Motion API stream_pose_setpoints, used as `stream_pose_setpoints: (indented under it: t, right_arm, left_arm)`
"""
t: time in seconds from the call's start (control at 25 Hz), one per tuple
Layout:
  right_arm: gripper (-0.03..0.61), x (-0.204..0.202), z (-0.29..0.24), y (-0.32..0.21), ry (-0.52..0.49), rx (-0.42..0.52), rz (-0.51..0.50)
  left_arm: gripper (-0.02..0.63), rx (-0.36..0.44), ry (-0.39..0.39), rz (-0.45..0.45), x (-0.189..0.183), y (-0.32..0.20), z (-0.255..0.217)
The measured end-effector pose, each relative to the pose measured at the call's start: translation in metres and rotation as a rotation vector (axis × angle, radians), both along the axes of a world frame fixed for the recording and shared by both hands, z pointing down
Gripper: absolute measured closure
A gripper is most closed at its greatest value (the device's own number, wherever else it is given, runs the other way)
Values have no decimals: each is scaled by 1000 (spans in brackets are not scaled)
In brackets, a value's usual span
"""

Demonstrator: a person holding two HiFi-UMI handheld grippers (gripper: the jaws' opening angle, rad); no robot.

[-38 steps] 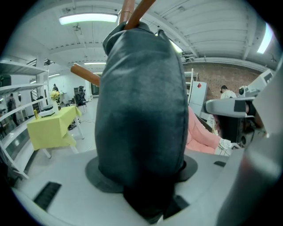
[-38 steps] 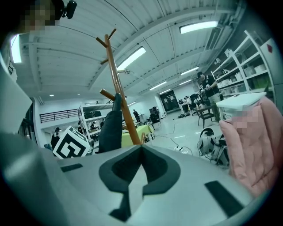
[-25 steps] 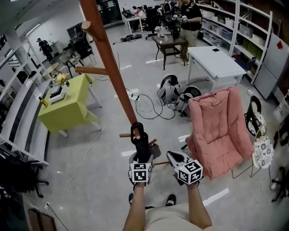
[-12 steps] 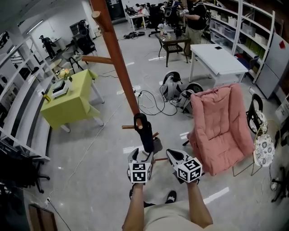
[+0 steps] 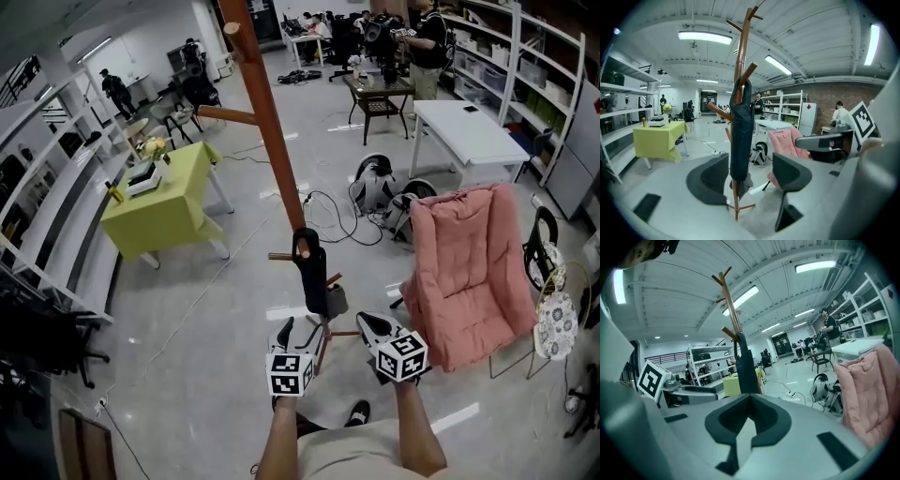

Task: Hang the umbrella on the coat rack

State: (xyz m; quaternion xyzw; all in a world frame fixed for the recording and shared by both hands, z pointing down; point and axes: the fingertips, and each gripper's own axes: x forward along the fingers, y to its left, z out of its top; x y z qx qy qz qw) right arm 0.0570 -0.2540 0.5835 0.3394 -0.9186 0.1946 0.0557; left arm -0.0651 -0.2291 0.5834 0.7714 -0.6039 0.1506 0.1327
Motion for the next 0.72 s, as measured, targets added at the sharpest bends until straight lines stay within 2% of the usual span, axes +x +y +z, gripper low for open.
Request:
stream_pose_setpoints:
  t: [0.52, 0.72]
  right_arm:
    - [575, 0, 3, 12, -18, 15, -10]
    - [575, -1, 4, 15, -14, 16, -22]
  left_arm:
    - [331, 65, 47, -12, -4, 23, -9]
    - [367, 74, 49, -36, -9, 27, -10]
